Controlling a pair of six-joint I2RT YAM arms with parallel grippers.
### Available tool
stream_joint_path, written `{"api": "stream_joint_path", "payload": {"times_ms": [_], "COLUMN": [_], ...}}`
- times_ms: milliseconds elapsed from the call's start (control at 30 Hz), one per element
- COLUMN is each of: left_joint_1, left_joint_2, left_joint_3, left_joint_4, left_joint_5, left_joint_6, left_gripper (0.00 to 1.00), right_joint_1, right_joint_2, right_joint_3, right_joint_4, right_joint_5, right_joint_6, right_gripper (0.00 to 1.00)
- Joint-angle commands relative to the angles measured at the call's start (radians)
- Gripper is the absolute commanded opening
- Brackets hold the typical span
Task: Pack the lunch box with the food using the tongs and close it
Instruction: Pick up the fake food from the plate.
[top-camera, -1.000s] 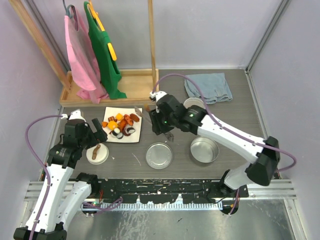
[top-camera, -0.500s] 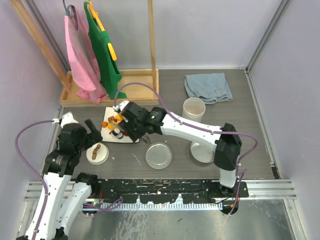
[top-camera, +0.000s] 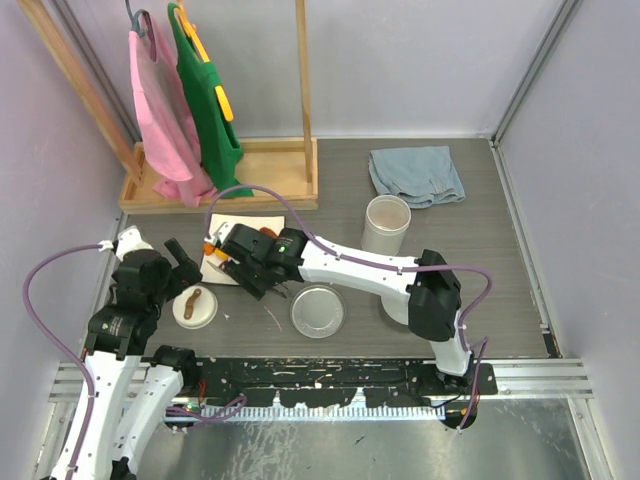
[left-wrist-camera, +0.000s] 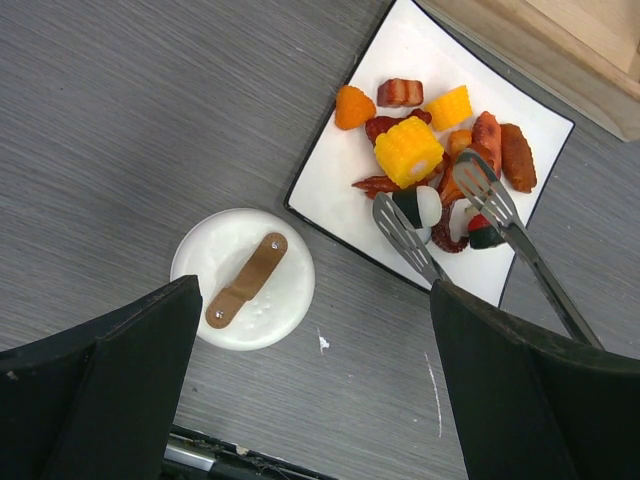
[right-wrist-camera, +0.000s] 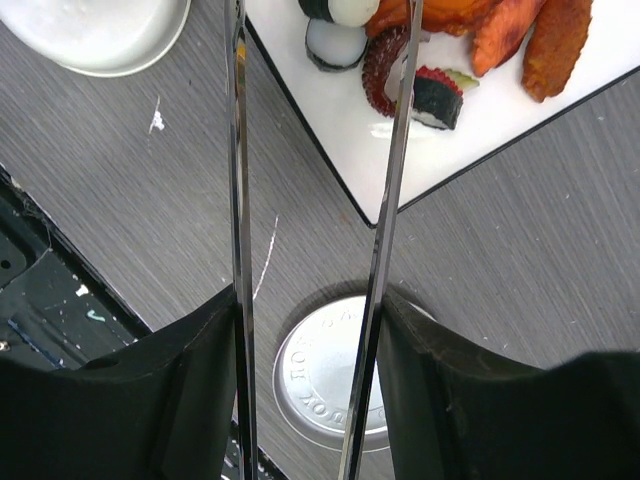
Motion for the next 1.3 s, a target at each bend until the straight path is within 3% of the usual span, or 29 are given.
{"api": "stream_joint_path", "payload": {"times_ms": [0,1267], "left_joint_1": [-0.002,-0.002], "left_joint_2": [0.006,0.016], "left_joint_3": [0.026,0.026], "left_joint_4": [0.021,0.025], "left_joint_5": [-0.014,0.007], "left_joint_6": [0.000,0.006], "left_gripper": [0.98,0.98], "right_joint_1": [0.016,0.056], "right_joint_2": [0.018,0.092], "right_joint_3": [0.074,0.145], "right_joint_4": [-0.002,-0.102], "right_joint_5": [0.077,0.160], "right_joint_6": [-0.023,0.026], "right_gripper": [0.57,0.55]}}
